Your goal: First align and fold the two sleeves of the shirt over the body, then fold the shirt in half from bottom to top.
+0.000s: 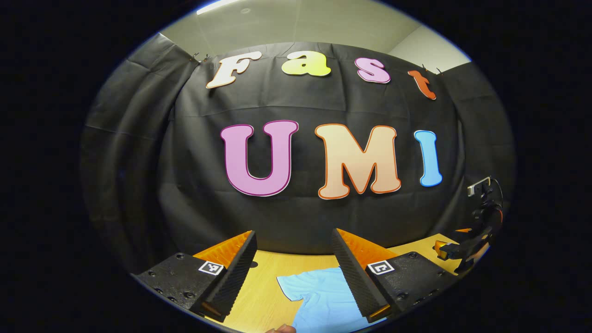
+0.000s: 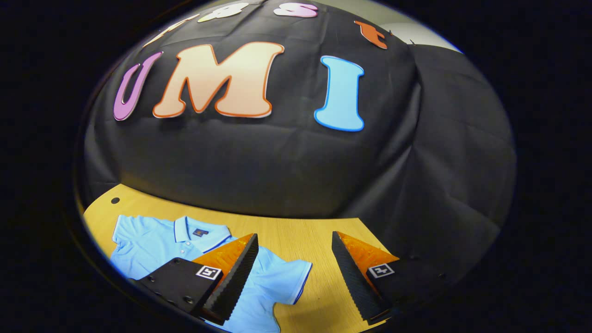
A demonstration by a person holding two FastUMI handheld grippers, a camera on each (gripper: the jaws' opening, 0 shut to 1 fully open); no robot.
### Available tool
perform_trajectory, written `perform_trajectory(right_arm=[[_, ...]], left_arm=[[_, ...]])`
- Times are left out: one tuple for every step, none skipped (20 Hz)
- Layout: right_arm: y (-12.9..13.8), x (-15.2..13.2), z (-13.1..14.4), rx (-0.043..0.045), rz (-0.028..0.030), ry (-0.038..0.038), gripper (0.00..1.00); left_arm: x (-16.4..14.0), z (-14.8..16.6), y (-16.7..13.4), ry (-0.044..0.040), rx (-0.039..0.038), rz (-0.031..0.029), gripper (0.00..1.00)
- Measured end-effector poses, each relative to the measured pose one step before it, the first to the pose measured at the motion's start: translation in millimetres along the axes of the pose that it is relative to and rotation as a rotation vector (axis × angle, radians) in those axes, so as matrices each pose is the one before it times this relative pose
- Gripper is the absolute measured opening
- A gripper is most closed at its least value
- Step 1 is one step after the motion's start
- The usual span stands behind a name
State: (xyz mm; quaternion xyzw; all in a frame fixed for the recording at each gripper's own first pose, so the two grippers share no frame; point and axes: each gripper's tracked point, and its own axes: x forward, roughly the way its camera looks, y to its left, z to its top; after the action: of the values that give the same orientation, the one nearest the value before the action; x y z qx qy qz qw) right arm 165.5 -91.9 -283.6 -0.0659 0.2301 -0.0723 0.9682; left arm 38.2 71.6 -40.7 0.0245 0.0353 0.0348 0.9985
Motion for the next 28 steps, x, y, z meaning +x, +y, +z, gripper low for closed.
perform_trajectory(right_arm=[[-1.41, 8.28, -8.27, 0.00662, -0.00282, 0.01476, 0.99], [-3.40, 7.95, -11.32, -0.00062, -0.00650, 0.02421, 1.00], [-3.81, 7.45, -12.61, -0.00835, -0.00905, 0.03081, 0.99], [-3.33, 8.78, -12.14, -0.00835, -0.01192, 0.02481, 1.00], [-2.02, 6.74, -11.22, -0.00448, -0.00866, 0.02876, 0.99], [-1.07, 5.36, -8.61, 0.00467, -0.00096, 0.02348, 0.99], [-1.23, 3.94, -7.39, 0.00206, -0.00246, 0.02233, 0.99], [0.07, 6.20, -8.43, 0.00188, -0.00147, 0.01946, 0.99], [2.83, 5.76, -7.11, 0.00776, 0.00437, 0.02006, 0.99], [2.69, 5.75, -9.51, 0.00913, 0.00615, 0.02191, 1.00], [1.70, 5.40, -10.43, 0.00774, -0.00136, 0.02780, 0.99], [1.70, 3.76, -10.67, 0.01111, -0.00142, 0.02813, 1.00], [1.27, 4.27, -4.80, 0.01433, -0.00147, 0.01529, 0.99], [-1.70, 2.59, -4.57, 0.01149, -0.00327, 0.01230, 1.00], [-0.45, 3.45, -4.07, 0.00725, -0.00402, 0.01411, 1.00], [0.13, 4.20, -4.28, 0.00757, -0.00424, 0.01261, 1.00], [0.32, 2.15, -3.73, 0.00971, 0.00036, 0.01272, 1.00], [0.50, 2.76, -4.08, 0.01051, 0.00265, 0.01416, 1.00], [-0.42, 2.53, -2.87, 0.01262, 0.00075, 0.01317, 1.00], [-0.25, 1.47, -4.53, 0.02314, 0.00023, 0.01924, 1.00], [1.84, 0.94, -1.48, 0.03255, 0.01257, 0.00989, 1.00], [1.73, 1.89, -1.28, 0.04311, 0.00916, 0.00935, 1.00], [0.28, 1.05, 2.02, 0.02120, -0.00333, -0.00746, 1.00], [-1.90, 4.17, -1.78, -0.00413, -0.01047, -0.00766, 0.98], [1.64, -1.34, 0.76, -0.00608, 0.00256, -0.00398, 0.96], [3.68, -0.47, -1.02, -0.00186, 0.01264, 0.00074, 0.89], [2.10, -1.15, -0.04, -0.00738, 0.00888, -0.00565, 0.87], [3.39, 0.24, -1.16, -0.00362, 0.01238, -0.00028, 0.75]], left_arm=[[1.59, -1.63, 0.75, 0.00121, -0.00135, 0.00029, 0.96], [2.14, -1.75, 0.64, 0.00412, 0.00005, 0.00078, 0.96], [2.70, -2.07, 0.32, 0.00868, 0.00075, 0.00194, 0.96], [1.83, -4.80, 0.74, 0.01135, -0.00150, 0.00003, 0.96], [0.51, -3.99, 1.34, 0.01001, -0.00309, 0.00137, 0.96], [0.37, -3.58, 1.99, 0.00885, -0.00205, 0.00481, 0.96], [1.19, -2.09, 1.61, 0.00679, -0.00155, 0.00439, 0.96], [1.77, -0.98, 1.18, 0.00538, -0.00027, 0.00513, 0.97], [1.21, -1.03, 1.31, 0.00702, 0.00220, 0.00420, 0.97], [0.47, -3.40, 2.23, 0.00613, 0.00186, 0.00334, 0.97], [1.42, -1.40, 1.17, 0.00400, -0.00070, 0.00205, 0.96], [0.64, -2.30, 2.20, 0.00422, -0.00246, 0.00525, 0.96], [0.30, -2.37, 2.91, 0.00718, -0.00193, 0.00721, 0.96], [1.23, -3.61, 0.35, 0.00988, -0.00212, 0.00410, 0.97], [0.88, -1.73, -0.40, 0.00813, -0.00347, -0.00043, 0.97], [0.37, -1.86, 0.04, 0.00712, -0.00262, -0.00144, 0.96], [0.42, -1.63, 0.01, 0.00623, -0.00014, -0.00020, 0.97], [1.03, -2.09, -0.09, 0.00281, -0.00072, 0.00037, 0.97], [0.32, -0.20, -0.30, 0.00016, -0.00107, -0.00018, 0.97], [-0.15, -0.09, 0.24, 0.00108, 0.00030, -0.00046, 0.96], [0.67, -0.57, -0.76, 0.00218, -0.00104, -0.00279, 0.96], [-0.57, -0.84, 0.00, 0.00171, -0.00459, -0.00110, 0.97], [0.30, -0.89, -0.07, 0.00532, -0.00481, 0.00071, 0.96], [0.04, -3.19, 0.64, 0.00902, -0.00667, 0.00014, 0.97], [0.32, -2.56, -0.60, 0.00981, -0.00832, -0.00236, 0.97], [0.21, -2.33, 0.20, 0.00901, -0.00795, -0.00039, 0.97], [0.76, -0.84, 0.55, 0.00536, -0.00533, 0.00217, 0.97], [-1.27, -1.58, 0.28, 0.00189, -0.00219, 0.00193, 0.97]])
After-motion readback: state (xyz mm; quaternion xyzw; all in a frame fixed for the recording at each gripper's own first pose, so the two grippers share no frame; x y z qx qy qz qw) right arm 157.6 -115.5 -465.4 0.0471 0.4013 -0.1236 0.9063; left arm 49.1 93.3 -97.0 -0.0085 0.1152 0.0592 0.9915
